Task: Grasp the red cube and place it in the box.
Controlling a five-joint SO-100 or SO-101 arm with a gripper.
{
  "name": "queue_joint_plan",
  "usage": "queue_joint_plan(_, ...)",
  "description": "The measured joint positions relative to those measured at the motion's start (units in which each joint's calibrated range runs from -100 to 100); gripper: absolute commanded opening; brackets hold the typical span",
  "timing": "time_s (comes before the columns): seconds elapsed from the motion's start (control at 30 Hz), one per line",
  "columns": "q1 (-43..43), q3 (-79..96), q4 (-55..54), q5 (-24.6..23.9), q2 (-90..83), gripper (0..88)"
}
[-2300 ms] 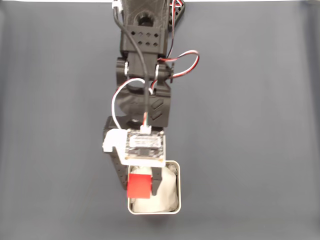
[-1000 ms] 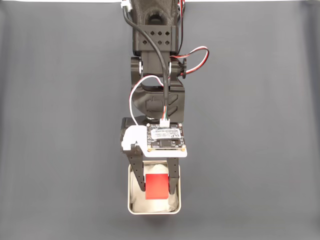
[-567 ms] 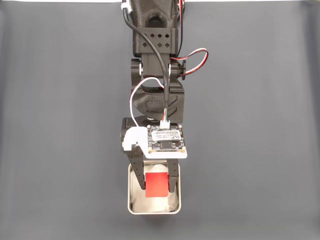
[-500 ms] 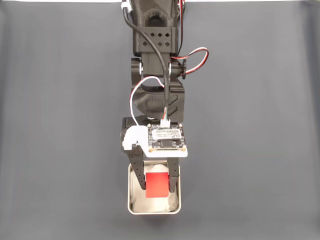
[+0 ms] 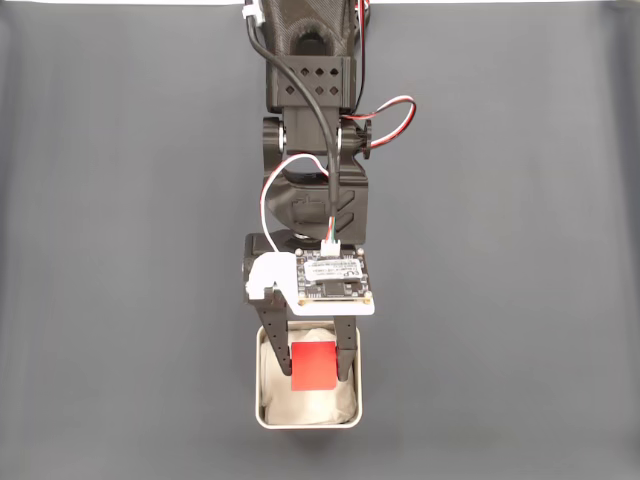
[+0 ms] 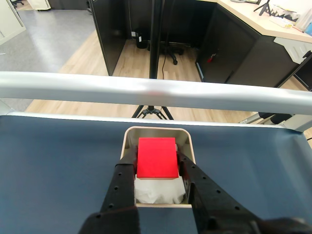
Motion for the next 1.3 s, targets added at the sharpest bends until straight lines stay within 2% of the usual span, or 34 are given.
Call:
queue_joint_plan(0.4,0.1,0.4,-0.1,0.0,0.5,3.9)
queue_joint_plan(0.5,0.0,0.4,-0.1,0.0,0.5,22.9)
queue_joint_plan(0.57,0.1,0.4,-0.2,-0.1,0.5,31.7)
queue_joint_plan(0.7,0.1,0.7,-0.4,-0.9,0.5,41.0)
queue_joint_plan(0.87,0.3,1.4,-0.4,-1.4,0.5,44.0)
queue_joint_plan(1.3,0.4,2.1,-1.9,-1.4,0.5,45.2)
